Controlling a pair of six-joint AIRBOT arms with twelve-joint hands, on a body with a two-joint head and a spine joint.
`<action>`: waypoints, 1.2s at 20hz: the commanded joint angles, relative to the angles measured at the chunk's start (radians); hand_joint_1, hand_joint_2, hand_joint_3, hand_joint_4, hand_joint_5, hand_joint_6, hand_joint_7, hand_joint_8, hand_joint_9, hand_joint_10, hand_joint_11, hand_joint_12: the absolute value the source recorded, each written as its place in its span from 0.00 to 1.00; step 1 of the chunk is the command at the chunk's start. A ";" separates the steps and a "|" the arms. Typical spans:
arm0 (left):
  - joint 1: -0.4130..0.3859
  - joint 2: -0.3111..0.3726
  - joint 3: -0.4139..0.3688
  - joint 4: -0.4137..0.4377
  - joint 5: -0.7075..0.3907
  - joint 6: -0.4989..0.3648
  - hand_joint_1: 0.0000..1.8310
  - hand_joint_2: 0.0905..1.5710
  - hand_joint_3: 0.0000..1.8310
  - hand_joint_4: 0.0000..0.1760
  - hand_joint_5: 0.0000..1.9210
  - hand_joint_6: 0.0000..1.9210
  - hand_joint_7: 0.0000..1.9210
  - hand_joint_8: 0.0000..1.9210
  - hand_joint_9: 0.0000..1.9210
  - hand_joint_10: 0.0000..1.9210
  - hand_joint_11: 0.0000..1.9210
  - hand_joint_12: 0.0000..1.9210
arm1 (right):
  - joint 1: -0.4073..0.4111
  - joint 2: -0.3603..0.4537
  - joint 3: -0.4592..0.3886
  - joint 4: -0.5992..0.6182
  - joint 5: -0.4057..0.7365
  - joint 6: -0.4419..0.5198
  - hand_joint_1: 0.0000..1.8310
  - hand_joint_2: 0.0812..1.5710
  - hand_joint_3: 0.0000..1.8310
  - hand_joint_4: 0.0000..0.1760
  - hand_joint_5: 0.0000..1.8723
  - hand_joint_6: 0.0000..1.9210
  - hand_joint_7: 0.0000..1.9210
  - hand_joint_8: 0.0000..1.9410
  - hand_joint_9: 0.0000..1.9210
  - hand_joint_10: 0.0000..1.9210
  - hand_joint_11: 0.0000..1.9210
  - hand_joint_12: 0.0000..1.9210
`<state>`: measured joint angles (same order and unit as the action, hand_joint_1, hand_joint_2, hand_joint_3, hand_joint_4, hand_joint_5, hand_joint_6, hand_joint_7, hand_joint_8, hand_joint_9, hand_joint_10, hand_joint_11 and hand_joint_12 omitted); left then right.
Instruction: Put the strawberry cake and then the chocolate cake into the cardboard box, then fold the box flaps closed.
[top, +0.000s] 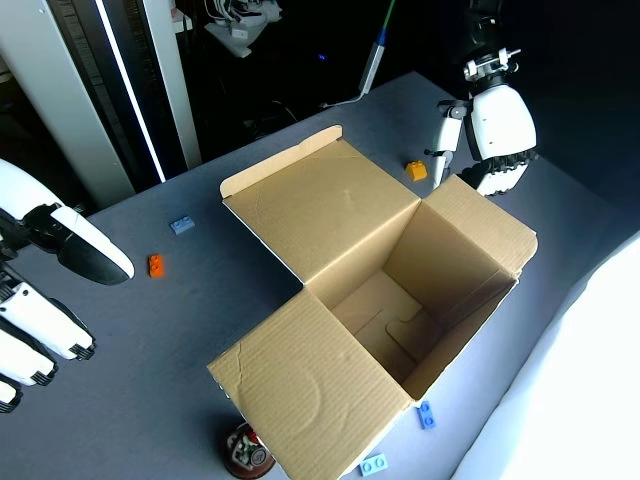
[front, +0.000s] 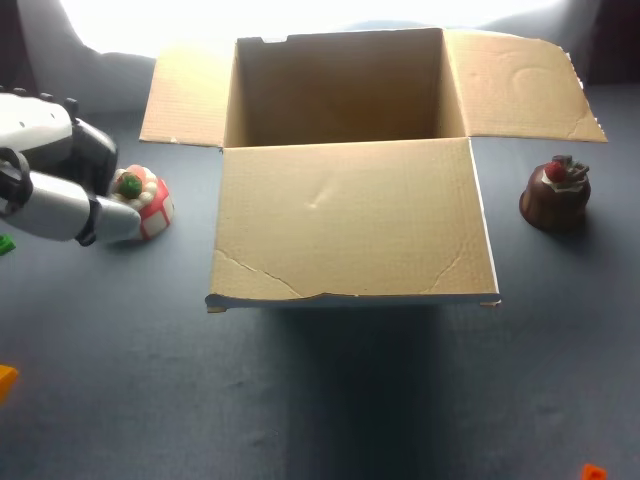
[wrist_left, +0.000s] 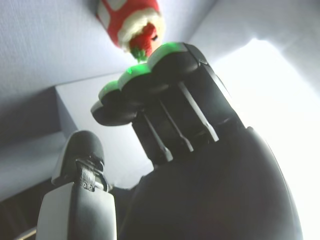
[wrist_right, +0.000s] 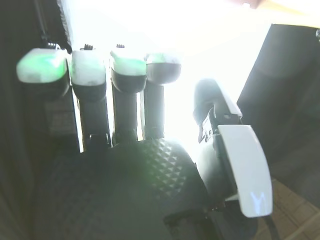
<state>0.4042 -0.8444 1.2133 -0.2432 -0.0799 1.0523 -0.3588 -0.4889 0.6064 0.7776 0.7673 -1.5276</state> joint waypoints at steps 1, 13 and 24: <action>-0.005 0.010 0.011 -0.001 -0.103 0.003 0.16 0.72 0.01 0.15 0.05 0.00 0.07 0.00 0.06 0.01 0.00 0.32 | 0.013 0.016 0.001 -0.040 0.113 0.002 0.12 0.66 0.02 0.00 0.02 0.00 0.03 0.00 0.03 0.01 0.00 0.07; -0.020 -0.025 0.024 -0.001 -0.090 0.003 0.33 0.67 0.00 0.16 0.03 0.00 0.05 0.00 0.05 0.00 0.00 0.25 | 0.014 0.016 0.001 -0.040 0.115 0.002 0.19 0.65 0.00 0.00 0.02 0.00 0.04 0.00 0.04 0.00 0.00 0.07; -0.006 -0.136 0.119 0.009 -0.090 0.017 0.54 0.69 0.00 0.28 0.00 0.00 0.00 0.00 0.01 0.00 0.00 0.17 | 0.015 0.016 0.001 -0.028 0.114 0.005 0.22 0.66 0.00 0.00 0.02 0.00 0.04 0.00 0.03 0.00 0.00 0.12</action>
<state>0.4038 -0.9890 1.3273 -0.2386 -0.0723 1.0664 -0.3580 -0.4889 0.6052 0.7856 0.7723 -1.5257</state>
